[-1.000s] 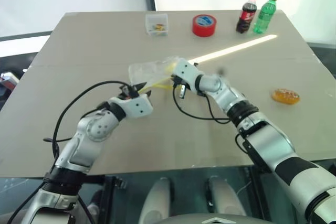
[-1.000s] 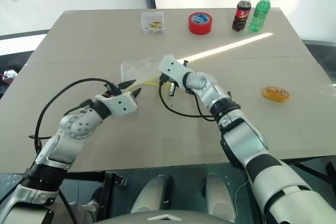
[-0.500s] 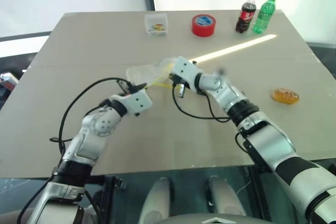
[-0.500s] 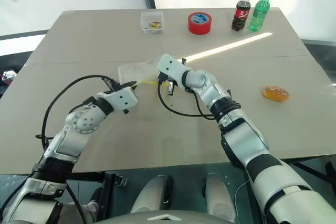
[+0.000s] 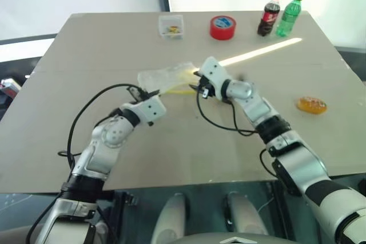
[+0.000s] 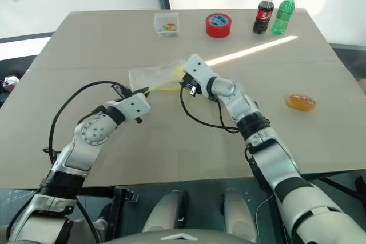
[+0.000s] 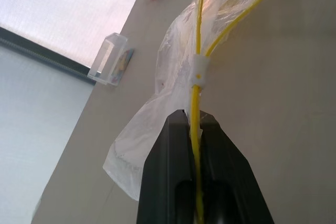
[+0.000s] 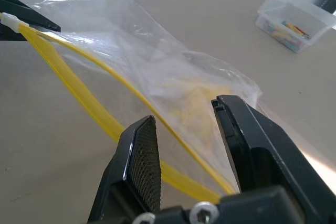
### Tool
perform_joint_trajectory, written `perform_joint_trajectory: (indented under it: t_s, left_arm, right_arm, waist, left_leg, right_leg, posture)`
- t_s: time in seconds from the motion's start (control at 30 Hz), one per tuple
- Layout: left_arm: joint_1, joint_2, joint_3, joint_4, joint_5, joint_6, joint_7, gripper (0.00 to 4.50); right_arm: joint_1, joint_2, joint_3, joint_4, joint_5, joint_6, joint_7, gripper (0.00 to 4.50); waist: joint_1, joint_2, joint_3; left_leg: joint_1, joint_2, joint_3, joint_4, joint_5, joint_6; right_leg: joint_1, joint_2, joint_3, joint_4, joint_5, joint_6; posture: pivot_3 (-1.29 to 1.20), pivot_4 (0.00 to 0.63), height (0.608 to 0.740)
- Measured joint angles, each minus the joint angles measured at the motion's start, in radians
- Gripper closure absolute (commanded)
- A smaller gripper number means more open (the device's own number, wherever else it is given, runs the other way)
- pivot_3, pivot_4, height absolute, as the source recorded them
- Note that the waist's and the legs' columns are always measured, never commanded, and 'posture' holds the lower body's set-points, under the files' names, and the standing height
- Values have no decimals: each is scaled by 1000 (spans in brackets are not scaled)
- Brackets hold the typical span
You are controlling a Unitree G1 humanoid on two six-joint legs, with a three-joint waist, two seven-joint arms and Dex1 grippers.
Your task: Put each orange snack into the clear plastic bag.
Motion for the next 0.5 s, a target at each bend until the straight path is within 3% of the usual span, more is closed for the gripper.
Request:
perform_joint_trajectory:
  t_s: [0.07,0.1,0.33,0.5]
  left_arm:
    - [-1,-13,1,0,-8,5,3,4500]
    - [-1,-17,1,0,-8,9,4,4500]
    - [-6,-39,1,1,-9,31,7,4500]
    - [-16,-60,2,-1,-10,43,7,4500]
  right_arm:
    - [53,-19,-18,-88,5,27,-11,3813]
    - [67,-23,-18,-106,5,29,-12,4375]
    - [106,-2,26,-130,-3,41,-4,4448]
    - [43,37,58,4,-22,-1,-25,4448]
  waist:
    - [0,0,0]
    - [0,0,0]
    - [-3,0,0]
    - [-2,0,0]
  left_leg:
    - [0,0,0,0,0,0]
    - [0,0,0,0,0,0]
    - [1,0,0,0,0,0]
    - [1,0,0,1,0,0]
  right_leg:
    - [0,0,0,1,0,0]
    - [0,0,0,1,0,0]
    - [0,1,0,1,0,0]
    - [0,0,0,1,0,0]
  posture:
    - [0,150,740]
    - [0,150,740]
    - [0,150,740]
    - [0,150,740]
